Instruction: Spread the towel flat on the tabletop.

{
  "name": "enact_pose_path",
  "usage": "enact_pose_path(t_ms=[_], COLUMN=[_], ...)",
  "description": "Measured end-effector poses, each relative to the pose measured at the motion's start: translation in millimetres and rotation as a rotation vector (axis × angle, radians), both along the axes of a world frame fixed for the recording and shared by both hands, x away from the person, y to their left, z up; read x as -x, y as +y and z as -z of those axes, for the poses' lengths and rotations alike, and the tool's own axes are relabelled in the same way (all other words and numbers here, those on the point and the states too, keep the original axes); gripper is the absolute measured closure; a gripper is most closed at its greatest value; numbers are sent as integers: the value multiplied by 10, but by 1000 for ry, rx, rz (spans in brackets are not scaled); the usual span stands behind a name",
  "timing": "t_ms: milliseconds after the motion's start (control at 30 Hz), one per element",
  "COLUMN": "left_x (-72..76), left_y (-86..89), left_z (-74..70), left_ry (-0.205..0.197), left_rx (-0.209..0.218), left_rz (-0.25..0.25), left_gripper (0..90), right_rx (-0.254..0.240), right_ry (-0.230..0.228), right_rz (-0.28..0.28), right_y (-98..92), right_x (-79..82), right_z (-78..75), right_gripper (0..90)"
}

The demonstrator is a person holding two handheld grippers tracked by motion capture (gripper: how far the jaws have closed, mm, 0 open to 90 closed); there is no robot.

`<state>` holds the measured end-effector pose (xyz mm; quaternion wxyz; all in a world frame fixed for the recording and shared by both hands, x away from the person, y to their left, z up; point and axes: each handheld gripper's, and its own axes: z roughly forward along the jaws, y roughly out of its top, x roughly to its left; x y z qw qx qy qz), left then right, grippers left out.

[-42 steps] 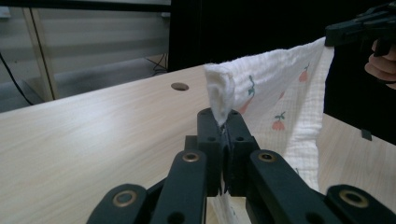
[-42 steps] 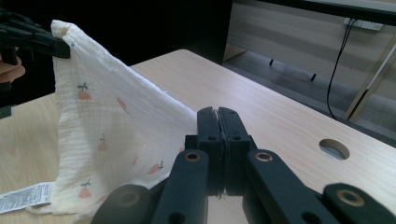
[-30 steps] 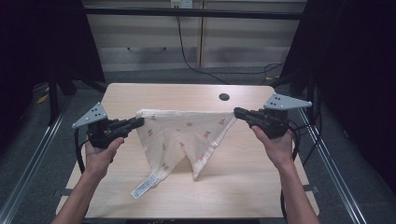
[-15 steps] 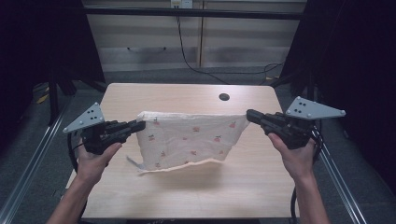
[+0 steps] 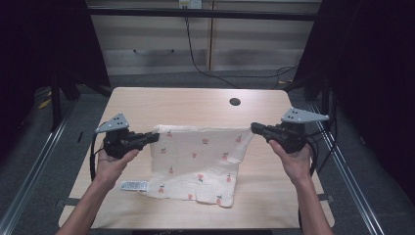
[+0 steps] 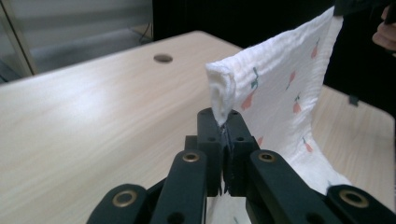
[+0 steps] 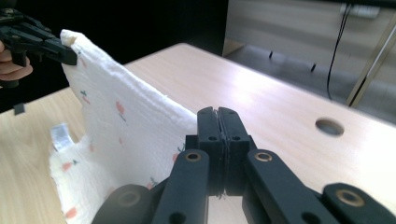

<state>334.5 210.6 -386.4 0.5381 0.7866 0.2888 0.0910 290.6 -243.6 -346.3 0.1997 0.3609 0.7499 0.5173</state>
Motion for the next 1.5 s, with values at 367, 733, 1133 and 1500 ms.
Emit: enact_pose_path(t_ms=[367,733,1133,1500], left_x=[-292,-565,-588,-230], left_y=[-79,-18,148,339], left_z=[368,686,672,684], left_ry=[70,146,145,139], left_rx=[-84,-90,-97,-144], left_rz=[-42,-116,-182,-114], left_gripper=[871,861,715,750], right_rx=[19,37,63,126], right_ry=[110,171,187,227], right_rz=[35,46,70,-13], right_y=[22,208,358,334], right_x=[-471,-874,-1001,-519], right_z=[514,890,954,939], right_gripper=[889,886,726,718])
